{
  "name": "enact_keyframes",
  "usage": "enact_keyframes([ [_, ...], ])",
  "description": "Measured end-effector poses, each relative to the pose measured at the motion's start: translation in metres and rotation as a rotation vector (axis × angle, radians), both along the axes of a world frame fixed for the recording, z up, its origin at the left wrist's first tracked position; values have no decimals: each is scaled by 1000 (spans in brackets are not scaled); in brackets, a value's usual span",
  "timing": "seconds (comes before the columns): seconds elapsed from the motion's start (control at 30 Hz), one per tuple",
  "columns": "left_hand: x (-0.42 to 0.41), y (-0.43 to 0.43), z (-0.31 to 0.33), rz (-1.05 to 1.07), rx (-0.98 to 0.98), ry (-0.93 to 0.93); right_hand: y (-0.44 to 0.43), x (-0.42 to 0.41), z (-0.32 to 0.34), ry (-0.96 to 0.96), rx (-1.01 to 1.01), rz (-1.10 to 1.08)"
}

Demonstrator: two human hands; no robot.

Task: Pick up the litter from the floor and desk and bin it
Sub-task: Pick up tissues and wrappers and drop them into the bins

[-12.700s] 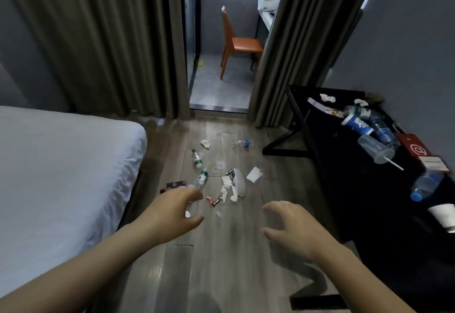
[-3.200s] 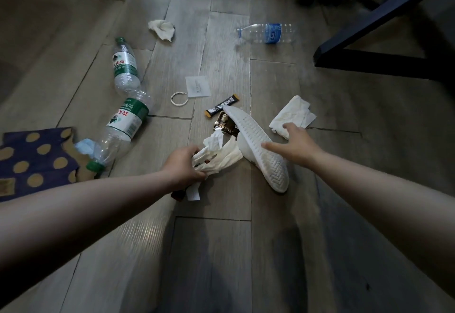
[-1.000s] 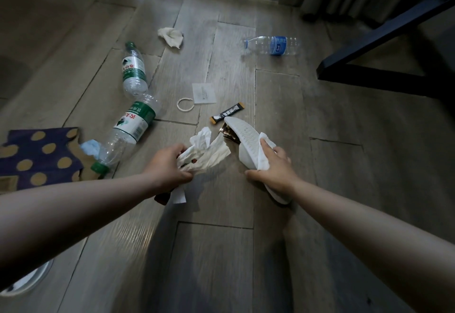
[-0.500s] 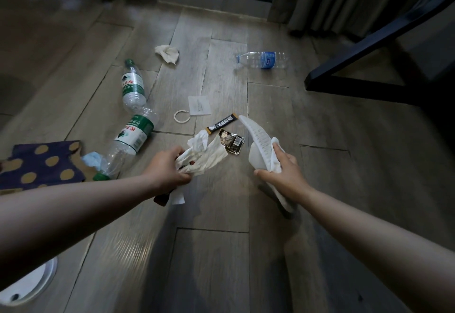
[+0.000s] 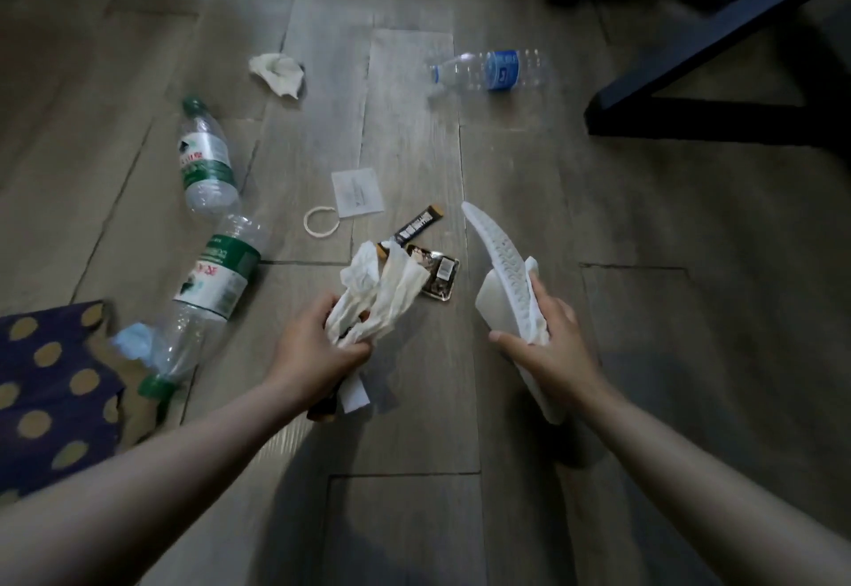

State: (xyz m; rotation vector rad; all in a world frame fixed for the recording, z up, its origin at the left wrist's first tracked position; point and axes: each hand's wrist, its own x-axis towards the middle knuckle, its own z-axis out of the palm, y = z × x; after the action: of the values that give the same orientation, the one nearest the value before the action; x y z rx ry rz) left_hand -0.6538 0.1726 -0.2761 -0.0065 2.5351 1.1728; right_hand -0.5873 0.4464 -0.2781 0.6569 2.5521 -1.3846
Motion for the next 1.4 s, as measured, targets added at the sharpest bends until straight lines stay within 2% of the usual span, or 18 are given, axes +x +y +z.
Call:
enact_keyframes([
  [0.27,50,2,42,107,36,-54,-40,55,38,-37,-122,-114],
  [0.5,64,-12,153,132,24,-55,-64,62,139,-47,-140,-190],
  [0.7,60,-13,303,143,71,-35,-65,57,289,-39,-161,-210],
  [1.0,76,8,555,130,165,34,-67,62,562,86,-144,-210],
  [1.2,90,24,708,104,284,149,-54,64,736,251,-173,-248],
  [1.4,91,23,832,51,408,235,-68,95,874,501,-195,-305],
])
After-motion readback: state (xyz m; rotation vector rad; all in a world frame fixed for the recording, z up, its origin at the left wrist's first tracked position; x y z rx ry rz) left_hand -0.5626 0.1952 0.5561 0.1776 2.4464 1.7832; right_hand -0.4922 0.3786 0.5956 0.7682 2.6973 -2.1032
